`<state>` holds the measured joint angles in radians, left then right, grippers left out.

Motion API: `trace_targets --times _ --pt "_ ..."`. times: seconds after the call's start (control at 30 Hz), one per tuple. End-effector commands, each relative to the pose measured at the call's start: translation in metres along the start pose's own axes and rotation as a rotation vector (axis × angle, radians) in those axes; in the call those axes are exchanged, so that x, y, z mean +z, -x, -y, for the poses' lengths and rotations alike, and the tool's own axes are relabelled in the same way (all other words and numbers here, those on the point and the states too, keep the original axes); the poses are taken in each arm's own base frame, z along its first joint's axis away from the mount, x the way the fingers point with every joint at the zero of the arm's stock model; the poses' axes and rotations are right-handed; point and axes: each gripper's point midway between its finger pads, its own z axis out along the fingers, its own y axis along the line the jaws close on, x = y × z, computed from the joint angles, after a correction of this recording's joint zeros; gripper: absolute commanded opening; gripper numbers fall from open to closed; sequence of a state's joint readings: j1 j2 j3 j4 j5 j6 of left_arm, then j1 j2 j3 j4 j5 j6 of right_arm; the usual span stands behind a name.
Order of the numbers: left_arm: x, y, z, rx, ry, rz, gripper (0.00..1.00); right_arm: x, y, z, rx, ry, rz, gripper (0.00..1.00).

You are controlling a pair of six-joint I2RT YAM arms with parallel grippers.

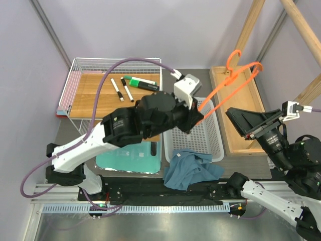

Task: Remove the tank top from the hanger

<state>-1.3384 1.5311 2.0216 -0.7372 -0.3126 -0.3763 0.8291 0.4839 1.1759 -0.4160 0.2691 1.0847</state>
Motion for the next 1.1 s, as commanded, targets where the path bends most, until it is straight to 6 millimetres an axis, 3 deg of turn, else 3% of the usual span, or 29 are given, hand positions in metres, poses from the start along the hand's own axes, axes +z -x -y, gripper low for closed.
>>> trace_targets --times 0.0,0.13,0.23,0.27,0.33,0.57,0.67,0.7,0.73,0.83,1.0,1.07 --pt "0.007 0.036 -0.009 -0.029 0.001 0.063 0.00 -0.037 0.003 0.009 -0.121 -0.011 -0.045 0.66" --pt "0.029 0.055 -0.012 -0.017 -0.020 0.075 0.00 -0.072 -0.005 0.037 -0.180 -0.062 -0.105 0.70" --pt "0.039 0.067 -0.009 -0.024 -0.065 0.088 0.00 -0.096 -0.001 0.041 -0.168 -0.030 -0.098 0.68" --pt "0.054 0.060 -0.008 -0.022 -0.068 0.070 0.00 -0.102 0.000 0.040 -0.165 -0.017 -0.097 0.67" --pt "0.061 0.068 -0.001 -0.024 -0.121 0.096 0.00 -0.112 0.003 0.037 -0.164 0.000 -0.093 0.66" --pt "0.095 0.079 0.017 0.000 -0.204 0.180 0.00 -0.122 0.011 0.031 -0.179 -0.008 -0.094 0.64" --pt "0.103 0.069 0.017 0.004 -0.200 0.163 0.00 -0.114 0.022 0.029 -0.165 -0.036 -0.038 0.64" --pt "0.096 0.076 0.018 0.000 -0.207 0.185 0.00 -0.110 0.025 0.030 -0.168 -0.053 -0.019 0.64" --pt "0.101 0.064 0.015 -0.001 -0.199 0.157 0.00 -0.107 0.036 0.027 -0.167 -0.071 0.029 0.64" --pt "0.093 0.059 0.016 -0.003 -0.203 0.147 0.00 -0.082 0.044 0.019 -0.186 -0.103 0.074 0.65" --pt "0.077 0.054 0.022 0.017 -0.214 0.120 0.00 -0.019 0.028 0.010 -0.213 -0.138 0.043 0.67" --pt "0.068 0.057 0.022 0.026 -0.217 0.127 0.00 -0.005 0.029 0.001 -0.201 -0.118 0.061 0.67"
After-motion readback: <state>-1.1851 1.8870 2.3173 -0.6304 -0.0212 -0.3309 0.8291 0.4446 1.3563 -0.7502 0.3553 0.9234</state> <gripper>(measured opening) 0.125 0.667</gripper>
